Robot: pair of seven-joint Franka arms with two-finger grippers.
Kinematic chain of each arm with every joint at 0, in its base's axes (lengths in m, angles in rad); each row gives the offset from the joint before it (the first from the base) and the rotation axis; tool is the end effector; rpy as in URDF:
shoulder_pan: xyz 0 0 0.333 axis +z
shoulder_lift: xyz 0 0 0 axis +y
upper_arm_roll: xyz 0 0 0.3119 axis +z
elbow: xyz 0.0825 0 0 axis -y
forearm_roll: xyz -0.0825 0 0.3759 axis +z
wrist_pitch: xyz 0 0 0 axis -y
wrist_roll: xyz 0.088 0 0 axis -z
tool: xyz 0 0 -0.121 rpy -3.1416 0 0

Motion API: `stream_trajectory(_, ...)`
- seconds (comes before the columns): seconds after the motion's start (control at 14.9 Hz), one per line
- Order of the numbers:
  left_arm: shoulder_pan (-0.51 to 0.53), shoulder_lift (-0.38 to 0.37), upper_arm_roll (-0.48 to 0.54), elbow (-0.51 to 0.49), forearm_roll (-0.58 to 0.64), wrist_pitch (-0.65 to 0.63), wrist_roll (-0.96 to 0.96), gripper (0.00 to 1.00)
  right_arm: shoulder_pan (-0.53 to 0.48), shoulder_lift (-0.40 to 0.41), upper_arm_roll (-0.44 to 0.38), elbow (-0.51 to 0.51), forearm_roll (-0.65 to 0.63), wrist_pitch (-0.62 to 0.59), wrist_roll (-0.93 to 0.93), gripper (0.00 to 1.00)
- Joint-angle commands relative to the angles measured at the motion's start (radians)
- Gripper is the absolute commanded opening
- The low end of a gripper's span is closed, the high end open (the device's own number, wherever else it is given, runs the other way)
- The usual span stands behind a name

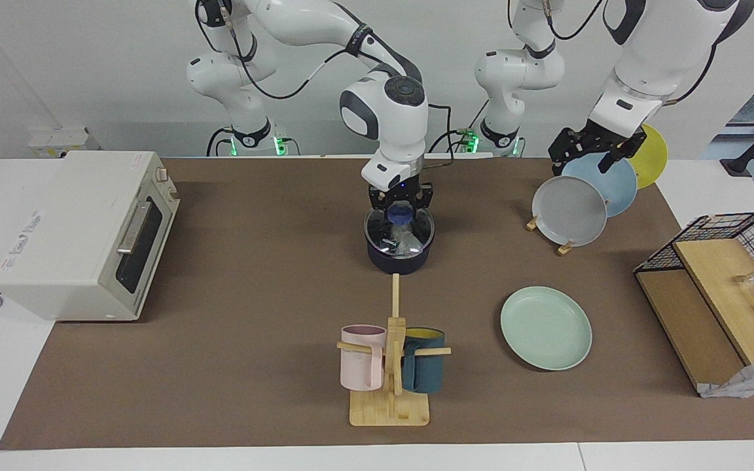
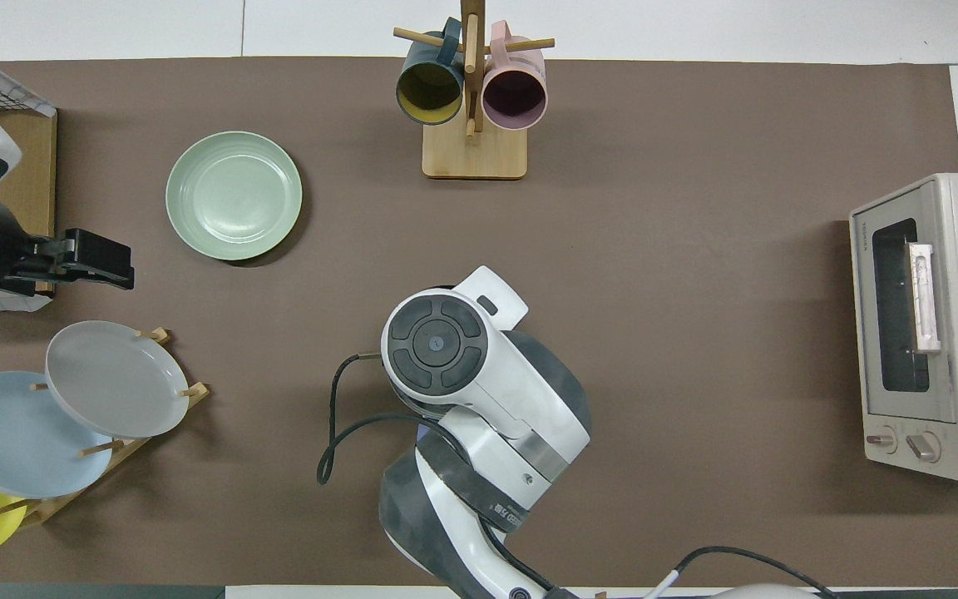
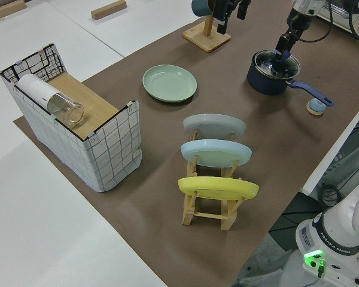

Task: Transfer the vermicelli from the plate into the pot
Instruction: 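Lower the glass lid onto the pot with the right gripper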

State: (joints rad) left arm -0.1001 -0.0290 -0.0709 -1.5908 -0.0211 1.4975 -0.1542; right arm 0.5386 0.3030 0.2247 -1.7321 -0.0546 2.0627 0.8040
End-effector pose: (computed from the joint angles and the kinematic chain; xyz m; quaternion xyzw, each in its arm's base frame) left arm 0.5204 -0.0931 0.6066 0.9994 -0.0088 -0.0333 0.0042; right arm 0.4691 0.4292 0.3973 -0.9997 0.0134 -0.0064 0.0189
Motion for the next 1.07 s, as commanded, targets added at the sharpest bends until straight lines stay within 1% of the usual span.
stream_trajectory(0.0,0.005,0.018,-0.004,0.035,0.023,-0.02,0.012,1.0,0.004,0.028,0.001,0.028,-0.017,0.01,0.037,0.26)
stream_trajectory(0.34,0.023,0.017,-0.024,0.035,0.021,-0.026,0.012,1.0,0.009,0.038,0.001,0.026,-0.037,0.024,0.037,0.27)
stream_trajectory(0.54,0.025,0.012,-0.024,0.032,0.018,-0.023,0.012,1.0,0.014,0.038,0.001,0.026,-0.077,0.024,0.035,0.28)
stream_trajectory(0.67,0.025,0.008,-0.023,0.028,0.016,-0.023,0.013,1.0,0.012,0.038,0.001,0.022,-0.08,0.025,0.037,0.29)
stream_trajectory(0.8,0.023,0.008,-0.023,0.025,0.018,-0.022,0.015,1.0,0.014,0.038,0.001,0.019,-0.08,0.025,0.037,0.31)
stream_trajectory(0.87,0.023,0.006,-0.021,0.023,0.018,-0.02,0.013,1.0,0.012,0.038,0.001,0.02,-0.08,0.025,0.037,0.36)
stream_trajectory(0.94,0.023,0.004,-0.021,0.022,0.018,-0.02,0.012,1.0,0.014,0.038,0.001,0.02,-0.08,0.025,0.037,0.48)
stream_trajectory(1.01,0.023,0.003,-0.021,0.015,0.018,-0.017,0.015,1.0,0.012,0.038,0.001,0.022,-0.08,0.025,0.035,0.67)
